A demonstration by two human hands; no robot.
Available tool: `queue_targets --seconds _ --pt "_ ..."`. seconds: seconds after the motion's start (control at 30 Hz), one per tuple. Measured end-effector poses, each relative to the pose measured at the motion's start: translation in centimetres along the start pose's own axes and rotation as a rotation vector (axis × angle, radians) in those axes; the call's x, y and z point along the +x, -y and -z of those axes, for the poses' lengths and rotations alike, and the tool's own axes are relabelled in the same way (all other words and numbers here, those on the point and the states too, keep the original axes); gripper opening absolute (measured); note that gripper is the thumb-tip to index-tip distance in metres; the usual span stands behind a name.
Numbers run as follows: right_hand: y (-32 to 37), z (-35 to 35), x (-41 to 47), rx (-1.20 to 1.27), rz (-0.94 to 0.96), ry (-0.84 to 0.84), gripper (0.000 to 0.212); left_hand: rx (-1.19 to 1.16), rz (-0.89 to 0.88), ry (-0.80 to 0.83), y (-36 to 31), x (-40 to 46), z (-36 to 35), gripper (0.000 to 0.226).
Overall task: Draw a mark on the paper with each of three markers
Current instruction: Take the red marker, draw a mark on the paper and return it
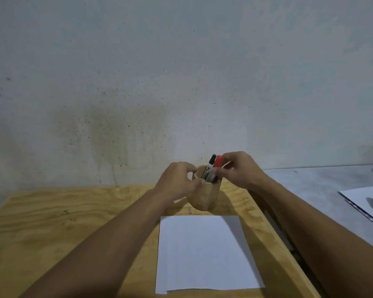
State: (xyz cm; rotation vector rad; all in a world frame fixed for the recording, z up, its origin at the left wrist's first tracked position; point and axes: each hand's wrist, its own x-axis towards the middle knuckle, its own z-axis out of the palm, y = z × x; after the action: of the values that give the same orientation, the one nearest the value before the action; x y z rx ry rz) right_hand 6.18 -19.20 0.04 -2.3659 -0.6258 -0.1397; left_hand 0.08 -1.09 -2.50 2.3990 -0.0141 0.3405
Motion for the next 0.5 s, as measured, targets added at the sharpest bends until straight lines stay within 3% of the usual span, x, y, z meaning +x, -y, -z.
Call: queue_targets --seconds 0.2,0.3,0.4,0.5 --pt "3.3 2.8 -0.2 0.350 0.057 -0.261 0.014 -0.012 0.016 -0.008 0.4 -0.3 -0.1 0.051" --pt "4.9 3.5 -1.6 0.375 0.092 -0.258 0.021 -0.072 -0.004 -0.056 0.4 -0.6 0.3 0.051" --pt "5.4 2.9 -3.3 0.339 0.087 -0.104 0.022 -0.435 0.036 -0.122 -0.4 -1.2 2.1 0.039" --pt "5.4 1.1 -4.4 0.387 0.011 0.007 0.016 -0.808 0.049 -0.014 -0.6 -2.2 4.0 0.034"
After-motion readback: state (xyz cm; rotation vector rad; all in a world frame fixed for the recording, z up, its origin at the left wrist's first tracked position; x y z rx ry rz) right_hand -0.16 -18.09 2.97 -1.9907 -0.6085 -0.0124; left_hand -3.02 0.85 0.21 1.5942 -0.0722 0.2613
